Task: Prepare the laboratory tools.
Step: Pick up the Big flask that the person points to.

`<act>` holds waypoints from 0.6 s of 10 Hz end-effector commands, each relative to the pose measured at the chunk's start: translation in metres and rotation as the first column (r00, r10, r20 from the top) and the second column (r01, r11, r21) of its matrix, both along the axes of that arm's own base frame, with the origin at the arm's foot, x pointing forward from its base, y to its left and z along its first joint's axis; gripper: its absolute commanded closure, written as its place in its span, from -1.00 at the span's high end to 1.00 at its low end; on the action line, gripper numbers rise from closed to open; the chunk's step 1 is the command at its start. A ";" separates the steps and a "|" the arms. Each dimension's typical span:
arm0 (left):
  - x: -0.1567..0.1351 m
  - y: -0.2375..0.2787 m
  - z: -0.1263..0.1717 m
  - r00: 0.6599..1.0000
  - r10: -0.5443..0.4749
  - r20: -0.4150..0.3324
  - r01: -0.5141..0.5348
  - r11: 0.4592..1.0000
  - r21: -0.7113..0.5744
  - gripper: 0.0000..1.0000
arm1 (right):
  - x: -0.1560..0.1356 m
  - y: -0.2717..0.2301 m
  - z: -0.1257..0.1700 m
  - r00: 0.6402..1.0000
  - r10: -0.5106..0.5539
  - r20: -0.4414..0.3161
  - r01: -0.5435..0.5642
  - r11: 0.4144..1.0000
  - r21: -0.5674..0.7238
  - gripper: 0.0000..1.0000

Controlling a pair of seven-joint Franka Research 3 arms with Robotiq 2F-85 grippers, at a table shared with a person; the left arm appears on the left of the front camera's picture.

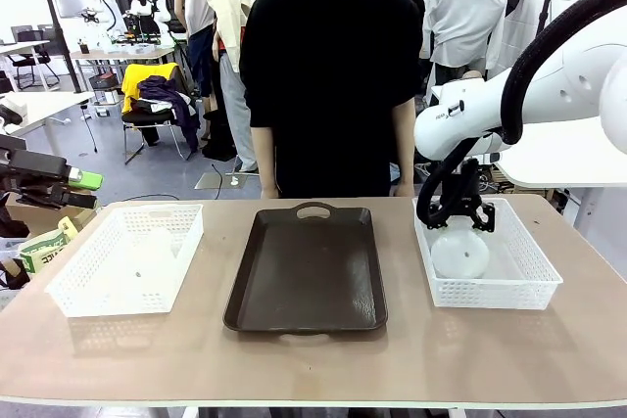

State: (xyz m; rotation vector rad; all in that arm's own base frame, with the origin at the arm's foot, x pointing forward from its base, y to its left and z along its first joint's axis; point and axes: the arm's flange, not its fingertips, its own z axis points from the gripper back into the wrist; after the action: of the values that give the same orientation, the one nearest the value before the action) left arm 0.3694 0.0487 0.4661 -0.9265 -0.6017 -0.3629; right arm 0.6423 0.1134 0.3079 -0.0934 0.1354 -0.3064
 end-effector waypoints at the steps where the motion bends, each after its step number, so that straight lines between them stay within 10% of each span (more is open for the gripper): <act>1: 0.001 0.000 -0.003 1.000 -0.004 0.029 0.005 1.000 -0.018 1.00 | 0.002 -0.001 0.005 1.000 0.013 -0.003 -0.013 0.999 -0.038 -1.00; 6: 0.001 0.000 -0.003 1.000 -0.004 0.029 0.005 1.000 -0.018 1.00 | 0.001 -0.004 0.007 1.000 -0.014 0.004 0.014 0.999 -0.032 -1.00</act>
State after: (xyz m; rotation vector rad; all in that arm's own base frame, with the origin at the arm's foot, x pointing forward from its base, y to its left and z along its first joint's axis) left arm 0.3694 0.0487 0.4661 -0.9266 -0.6017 -0.3630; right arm 0.6424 0.1101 0.3091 -0.0971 0.1372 -0.3124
